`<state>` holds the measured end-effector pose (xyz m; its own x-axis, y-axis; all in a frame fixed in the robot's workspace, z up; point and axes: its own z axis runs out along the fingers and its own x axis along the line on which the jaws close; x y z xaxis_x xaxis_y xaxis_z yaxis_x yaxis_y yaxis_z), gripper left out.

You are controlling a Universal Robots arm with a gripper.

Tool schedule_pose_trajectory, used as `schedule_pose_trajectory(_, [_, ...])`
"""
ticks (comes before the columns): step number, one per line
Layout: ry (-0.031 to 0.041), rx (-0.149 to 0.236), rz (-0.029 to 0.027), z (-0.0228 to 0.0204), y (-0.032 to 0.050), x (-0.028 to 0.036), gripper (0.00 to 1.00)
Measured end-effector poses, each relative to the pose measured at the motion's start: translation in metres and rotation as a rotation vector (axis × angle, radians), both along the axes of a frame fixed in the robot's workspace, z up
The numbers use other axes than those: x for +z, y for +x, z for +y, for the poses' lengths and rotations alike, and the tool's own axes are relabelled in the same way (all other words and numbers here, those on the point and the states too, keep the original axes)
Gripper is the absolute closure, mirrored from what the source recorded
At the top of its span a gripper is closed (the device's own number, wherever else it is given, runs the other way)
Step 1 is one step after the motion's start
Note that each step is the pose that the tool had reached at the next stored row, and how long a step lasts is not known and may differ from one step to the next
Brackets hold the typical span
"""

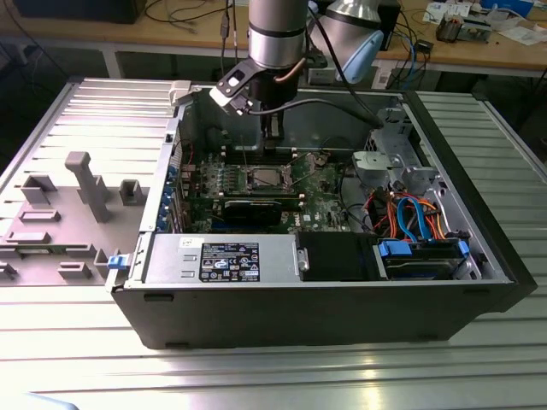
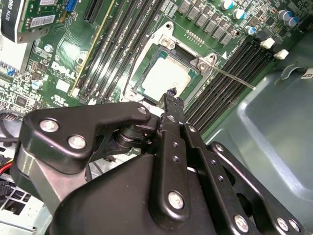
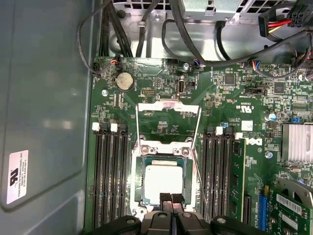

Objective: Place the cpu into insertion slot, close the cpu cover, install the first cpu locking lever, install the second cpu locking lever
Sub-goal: 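Close the cpu cover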

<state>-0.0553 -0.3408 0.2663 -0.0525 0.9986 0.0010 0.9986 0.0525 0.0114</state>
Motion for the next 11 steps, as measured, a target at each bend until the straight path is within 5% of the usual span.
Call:
schedule_pose_trajectory(3, [-0.0002, 0.0, 0.0001, 0.0, 0.0, 0.0069, 0.89])
schedule_pose_trajectory(11, [-0.0002, 0.0, 0.0001, -0.0001, 0.0029, 0.0075, 0.89])
